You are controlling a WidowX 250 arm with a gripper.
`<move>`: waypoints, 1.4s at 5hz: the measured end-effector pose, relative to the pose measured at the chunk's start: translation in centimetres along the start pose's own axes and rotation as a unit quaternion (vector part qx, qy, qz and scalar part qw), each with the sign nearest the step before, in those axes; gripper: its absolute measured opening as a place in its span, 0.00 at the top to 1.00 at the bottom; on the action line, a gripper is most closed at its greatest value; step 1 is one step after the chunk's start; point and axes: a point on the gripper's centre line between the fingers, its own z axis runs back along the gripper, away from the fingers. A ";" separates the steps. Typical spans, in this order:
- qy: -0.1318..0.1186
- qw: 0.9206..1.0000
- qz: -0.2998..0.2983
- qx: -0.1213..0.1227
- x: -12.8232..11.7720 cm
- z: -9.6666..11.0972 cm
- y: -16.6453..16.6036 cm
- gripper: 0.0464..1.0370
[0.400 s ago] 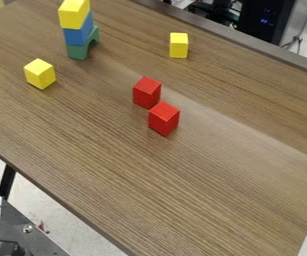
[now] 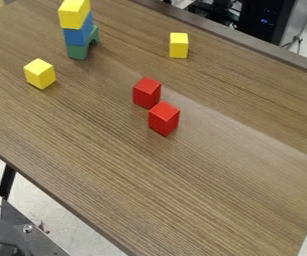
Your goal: Put one yellow cube on top the yellow block
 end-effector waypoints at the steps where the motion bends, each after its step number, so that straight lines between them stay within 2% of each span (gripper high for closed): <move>1: 0.009 0.999 0.031 -0.027 0.4 1.3 -4.2 0.04; 2: 0.021 0.996 0.078 -0.040 1.4 1.1 -5.7 0.04; 3: 0.064 0.993 0.087 -0.052 1.7 -1.8 -8.2 0.04; 4: 0.105 0.990 0.084 -0.051 2.2 -6.3 -9.7 0.04; 6: 0.136 0.989 0.015 -0.050 1.1 -9.4 -12.7 0.04; 7: 0.136 0.989 -0.020 -0.053 -0.1 -9.9 -13.4 0.04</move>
